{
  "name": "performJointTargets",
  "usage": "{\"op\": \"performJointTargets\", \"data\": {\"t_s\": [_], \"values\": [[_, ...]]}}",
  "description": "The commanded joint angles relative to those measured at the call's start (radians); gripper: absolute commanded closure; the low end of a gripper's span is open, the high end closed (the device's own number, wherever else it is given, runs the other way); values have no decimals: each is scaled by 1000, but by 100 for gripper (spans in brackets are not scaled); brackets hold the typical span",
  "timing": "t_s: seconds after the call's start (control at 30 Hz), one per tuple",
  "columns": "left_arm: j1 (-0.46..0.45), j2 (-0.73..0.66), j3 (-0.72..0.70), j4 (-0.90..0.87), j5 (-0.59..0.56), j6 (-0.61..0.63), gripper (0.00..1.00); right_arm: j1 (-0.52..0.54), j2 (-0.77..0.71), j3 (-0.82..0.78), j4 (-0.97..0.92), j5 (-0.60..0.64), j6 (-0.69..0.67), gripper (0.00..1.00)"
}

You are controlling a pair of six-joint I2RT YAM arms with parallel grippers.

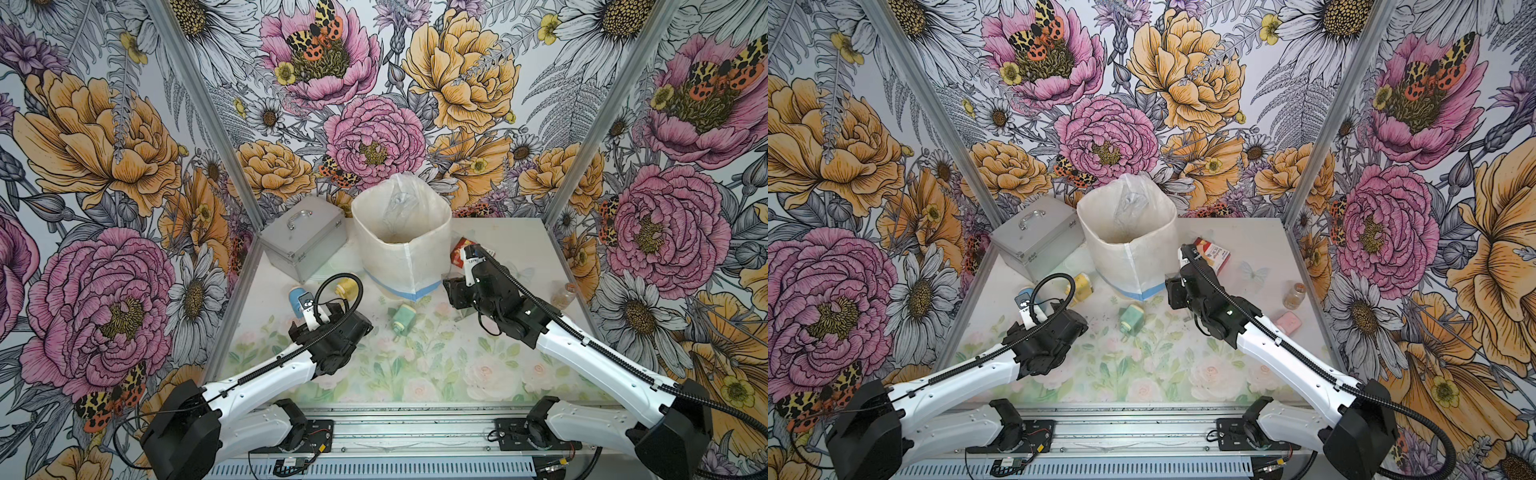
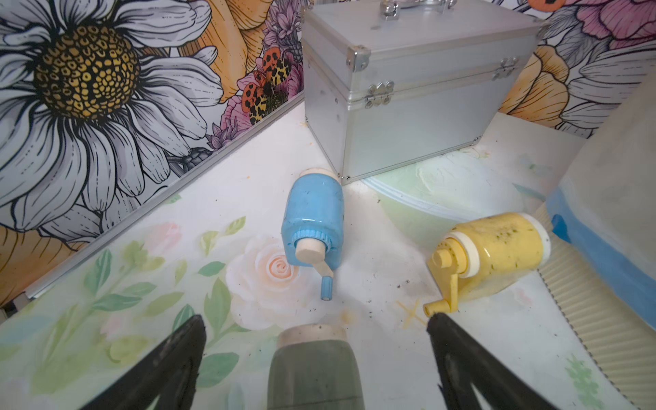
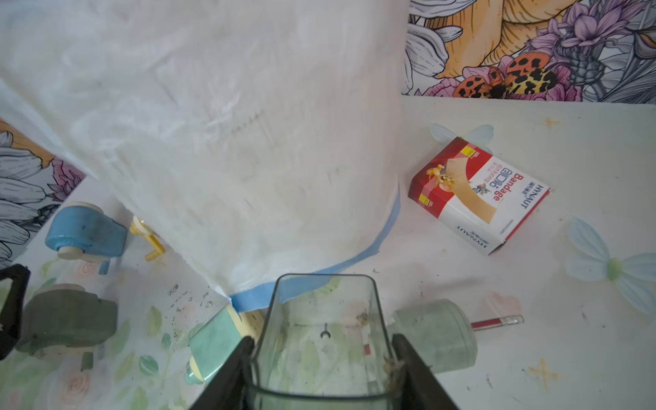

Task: Take out the pencil sharpener tray and clean the shavings
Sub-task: Place the pencil sharpener at the center of the board.

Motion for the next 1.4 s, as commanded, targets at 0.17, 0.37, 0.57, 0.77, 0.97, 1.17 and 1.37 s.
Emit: {"op": "performJointTargets", "data": {"t_s": [0.17, 0.37, 0.57, 0.77, 0.97, 1.17, 1.37], "values": [[61, -129, -16, 19, 35, 85, 1, 94, -62, -172, 149, 127, 50, 71], [113, -215, -88, 98, 92, 160, 1, 223, -75, -311, 238, 251, 89, 71], [180, -250, -111, 108, 142, 168, 1, 328, -55, -420, 344, 329, 165, 71], [229, -262, -130, 180, 194, 205, 1, 419, 38, -459, 489, 426, 232, 71], [265, -240, -127, 229, 242, 257, 1, 463, 146, -458, 566, 492, 335, 71], [321, -215, -109, 232, 307, 279, 1, 475, 180, -480, 573, 506, 506, 71], [390, -203, -123, 252, 357, 294, 1, 512, 254, -446, 508, 511, 643, 70]]}}
